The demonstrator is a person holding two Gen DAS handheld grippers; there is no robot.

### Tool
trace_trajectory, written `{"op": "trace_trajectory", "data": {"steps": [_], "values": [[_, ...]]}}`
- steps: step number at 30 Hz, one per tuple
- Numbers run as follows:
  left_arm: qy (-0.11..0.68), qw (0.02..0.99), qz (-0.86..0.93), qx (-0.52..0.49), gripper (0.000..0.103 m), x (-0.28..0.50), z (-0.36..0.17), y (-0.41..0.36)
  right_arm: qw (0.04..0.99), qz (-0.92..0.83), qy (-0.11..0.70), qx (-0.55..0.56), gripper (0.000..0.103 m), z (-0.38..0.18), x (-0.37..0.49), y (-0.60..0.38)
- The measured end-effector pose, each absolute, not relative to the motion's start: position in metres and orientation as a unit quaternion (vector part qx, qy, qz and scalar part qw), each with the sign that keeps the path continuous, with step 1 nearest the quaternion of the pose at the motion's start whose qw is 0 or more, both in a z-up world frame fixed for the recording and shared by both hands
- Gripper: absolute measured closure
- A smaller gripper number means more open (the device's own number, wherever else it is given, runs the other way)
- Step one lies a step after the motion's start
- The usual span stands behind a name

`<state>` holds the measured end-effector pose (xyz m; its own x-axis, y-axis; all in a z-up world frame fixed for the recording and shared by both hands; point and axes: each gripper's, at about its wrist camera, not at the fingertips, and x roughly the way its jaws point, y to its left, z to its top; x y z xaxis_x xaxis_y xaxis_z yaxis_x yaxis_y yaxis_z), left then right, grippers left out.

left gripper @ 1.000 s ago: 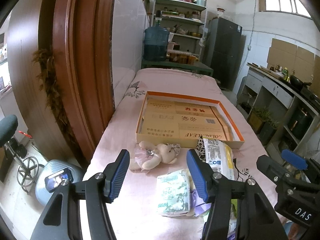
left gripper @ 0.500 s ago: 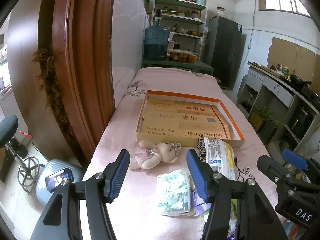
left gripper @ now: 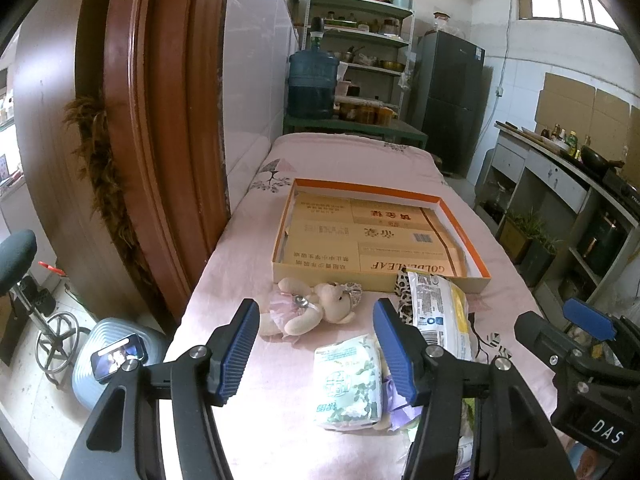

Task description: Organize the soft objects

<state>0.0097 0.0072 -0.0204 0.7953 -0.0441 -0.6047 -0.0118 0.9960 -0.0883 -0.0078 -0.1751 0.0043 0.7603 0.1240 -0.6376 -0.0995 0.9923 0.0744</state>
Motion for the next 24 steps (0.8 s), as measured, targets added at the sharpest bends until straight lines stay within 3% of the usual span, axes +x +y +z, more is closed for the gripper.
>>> {"op": "trace_trajectory", "data": {"steps": [12, 24], "values": [[0.324, 0.944, 0.0, -0.06, 0.044, 0.008, -0.031, 0.022, 0.928, 0.084, 0.362, 0.011, 0.02, -0.01, -0.006, -0.165], [0.364, 0.928, -0.048, -0.061, 0.044, 0.021, -0.06, 0.01, 0.9, 0.092, 0.421, 0.071, 0.02, -0.047, 0.05, -0.166]]}}
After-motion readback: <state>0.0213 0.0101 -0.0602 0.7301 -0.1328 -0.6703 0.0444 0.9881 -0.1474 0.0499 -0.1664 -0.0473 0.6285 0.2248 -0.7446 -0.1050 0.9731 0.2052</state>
